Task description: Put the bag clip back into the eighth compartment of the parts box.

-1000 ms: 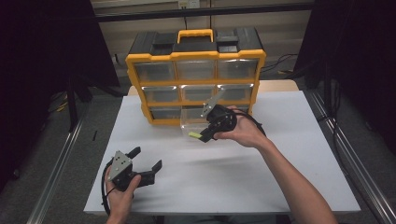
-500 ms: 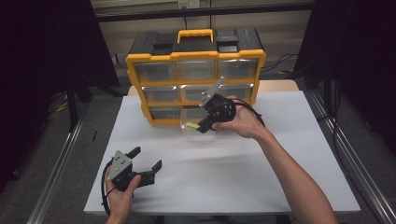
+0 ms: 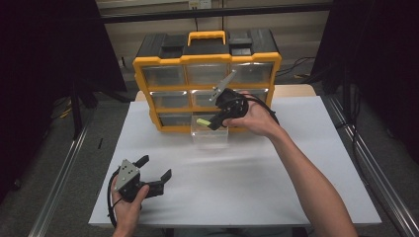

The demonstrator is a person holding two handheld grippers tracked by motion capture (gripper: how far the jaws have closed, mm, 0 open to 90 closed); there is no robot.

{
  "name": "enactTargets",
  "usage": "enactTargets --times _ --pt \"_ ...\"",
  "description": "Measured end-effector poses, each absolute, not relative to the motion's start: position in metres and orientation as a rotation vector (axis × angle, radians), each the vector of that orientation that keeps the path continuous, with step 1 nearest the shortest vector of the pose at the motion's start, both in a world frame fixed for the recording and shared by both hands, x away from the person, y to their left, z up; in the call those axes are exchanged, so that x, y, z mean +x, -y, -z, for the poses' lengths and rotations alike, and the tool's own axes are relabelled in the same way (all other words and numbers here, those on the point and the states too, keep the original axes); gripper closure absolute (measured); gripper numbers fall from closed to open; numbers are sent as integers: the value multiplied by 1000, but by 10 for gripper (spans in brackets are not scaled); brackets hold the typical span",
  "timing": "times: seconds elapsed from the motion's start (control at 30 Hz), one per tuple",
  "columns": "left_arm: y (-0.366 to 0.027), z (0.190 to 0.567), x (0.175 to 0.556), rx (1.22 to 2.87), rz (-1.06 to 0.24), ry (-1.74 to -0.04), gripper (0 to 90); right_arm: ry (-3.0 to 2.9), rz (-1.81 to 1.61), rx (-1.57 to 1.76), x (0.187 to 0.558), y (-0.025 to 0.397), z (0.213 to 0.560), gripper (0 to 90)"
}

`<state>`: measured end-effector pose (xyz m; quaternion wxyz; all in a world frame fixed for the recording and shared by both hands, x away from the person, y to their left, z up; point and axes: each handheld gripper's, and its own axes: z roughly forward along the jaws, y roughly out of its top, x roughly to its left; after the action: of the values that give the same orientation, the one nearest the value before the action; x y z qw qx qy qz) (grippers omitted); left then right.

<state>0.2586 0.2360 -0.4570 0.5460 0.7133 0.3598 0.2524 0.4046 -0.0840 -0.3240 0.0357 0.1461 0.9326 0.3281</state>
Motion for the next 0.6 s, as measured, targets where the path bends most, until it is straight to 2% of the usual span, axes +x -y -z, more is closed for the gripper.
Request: enactTargets --times 0.6 --pt "-237 456 258 1686 -593 -850 55 -2873 -910 546 425 78 327 784"
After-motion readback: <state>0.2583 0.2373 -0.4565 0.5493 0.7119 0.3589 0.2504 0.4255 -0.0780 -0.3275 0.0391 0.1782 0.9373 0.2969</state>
